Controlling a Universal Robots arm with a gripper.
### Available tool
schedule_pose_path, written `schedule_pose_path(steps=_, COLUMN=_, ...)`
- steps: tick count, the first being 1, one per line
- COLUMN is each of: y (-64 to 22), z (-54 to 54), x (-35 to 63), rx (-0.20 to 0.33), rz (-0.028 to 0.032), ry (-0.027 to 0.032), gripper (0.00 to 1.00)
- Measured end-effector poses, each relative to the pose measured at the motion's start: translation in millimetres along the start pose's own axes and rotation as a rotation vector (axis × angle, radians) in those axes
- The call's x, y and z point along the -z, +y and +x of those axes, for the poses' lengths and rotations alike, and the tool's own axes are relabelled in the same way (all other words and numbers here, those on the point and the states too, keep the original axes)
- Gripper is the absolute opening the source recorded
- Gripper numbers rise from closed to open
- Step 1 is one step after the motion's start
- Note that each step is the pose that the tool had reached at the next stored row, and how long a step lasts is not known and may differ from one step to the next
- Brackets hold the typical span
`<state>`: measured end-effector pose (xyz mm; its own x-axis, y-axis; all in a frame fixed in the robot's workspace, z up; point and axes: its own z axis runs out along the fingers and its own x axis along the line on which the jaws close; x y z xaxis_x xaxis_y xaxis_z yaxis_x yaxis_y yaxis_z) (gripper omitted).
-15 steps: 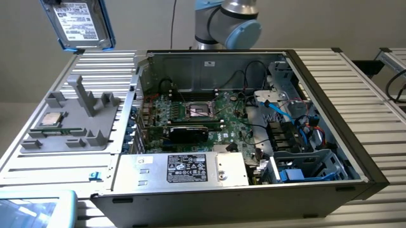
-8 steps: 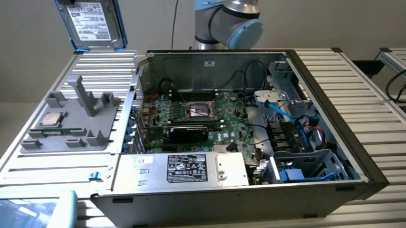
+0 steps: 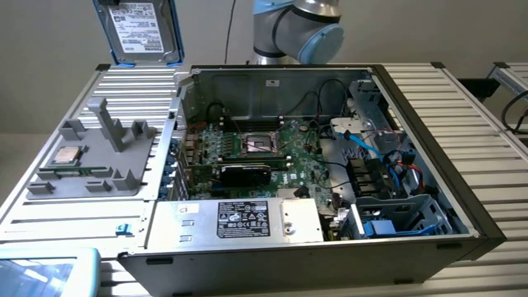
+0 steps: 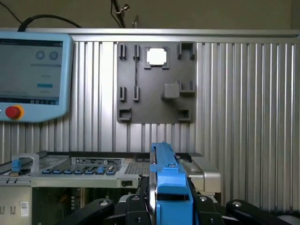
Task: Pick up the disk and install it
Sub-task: 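Pick up the disk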
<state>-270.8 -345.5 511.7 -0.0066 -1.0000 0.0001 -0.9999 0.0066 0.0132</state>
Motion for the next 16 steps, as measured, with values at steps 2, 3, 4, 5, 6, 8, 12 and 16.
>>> schedule_pose_path(steps=2, y=-6.5, z=0.9, x=0.3, rx=0.0, rz=0.0009, ry=0.0, gripper=0.37)
schedule_pose_path(steps=3, y=-9.7, z=1.3, x=0.4, rx=0.0, rz=0.0015, ry=0.0, gripper=0.37)
schedule_pose_path(steps=4, y=-13.1, z=1.8, x=0.6, rx=0.0, rz=0.0023, ry=0.0, gripper=0.37)
schedule_pose_path(steps=5, y=-16.0, z=2.2, x=0.7, rx=0.0, rz=0.0033, ry=0.0, gripper=0.37)
schedule_pose_path(steps=6, y=-18.9, z=2.6, x=0.7, rx=0.0, rz=0.0047, ry=0.0, gripper=0.37)
schedule_pose_path(steps=8, y=-24.0, z=3.2, x=0.8, rx=0.0, rz=0.0098, ry=0.0, gripper=0.37)
schedule_pose_path(steps=12, y=-25.7, z=3.2, x=0.8, rx=0.0, rz=0.0168, ry=-0.0001, gripper=0.37)
schedule_pose_path(steps=16, y=-31.0, z=3.2, x=1.0, rx=0.0, rz=0.0167, ry=0.0003, gripper=0.37)
